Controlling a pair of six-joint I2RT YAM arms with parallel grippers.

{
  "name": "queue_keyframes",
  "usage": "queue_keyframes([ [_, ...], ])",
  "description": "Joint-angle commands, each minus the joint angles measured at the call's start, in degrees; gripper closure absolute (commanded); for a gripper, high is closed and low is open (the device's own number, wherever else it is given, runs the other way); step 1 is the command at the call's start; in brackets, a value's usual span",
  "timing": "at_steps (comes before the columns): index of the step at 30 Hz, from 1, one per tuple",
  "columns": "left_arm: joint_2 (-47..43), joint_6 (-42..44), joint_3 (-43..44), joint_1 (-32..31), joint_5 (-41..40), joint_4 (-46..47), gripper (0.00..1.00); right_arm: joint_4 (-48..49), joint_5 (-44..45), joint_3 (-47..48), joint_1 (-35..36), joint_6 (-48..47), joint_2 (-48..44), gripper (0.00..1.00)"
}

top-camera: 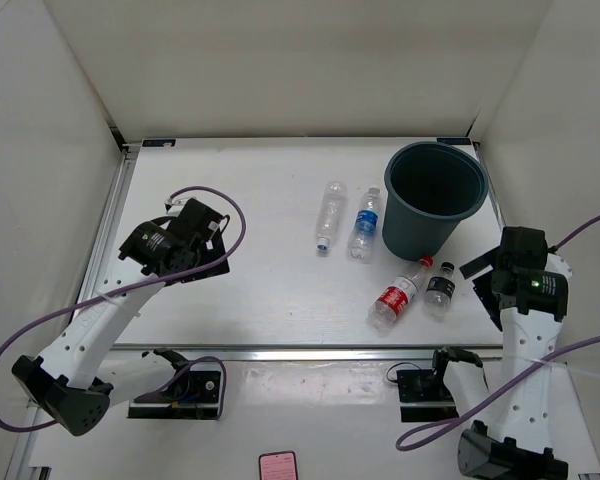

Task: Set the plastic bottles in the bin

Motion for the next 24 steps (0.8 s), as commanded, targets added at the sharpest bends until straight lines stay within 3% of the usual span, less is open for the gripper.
queue_keyframes([
  [1, -1.5, 0.12, 0.61, -0.29, -1.69, -2.99, 0.0, 3.48, -5.1, -1.83, 0.06, -5.54, 1.0, 0.0],
  [9, -1.5, -0.4, -0.53, -0.29, -3.54, -2.99, 0.0, 15.33, -15.81, -6.32, 0.06, -10.46, 3.54, 0.0],
  [24, -0.45, -0.4, 0.0, -0.29, -4.68, -2.47, 0.0, 25.46, -13.62, -14.84, 0.06, -6.95, 17.87, 0.0],
])
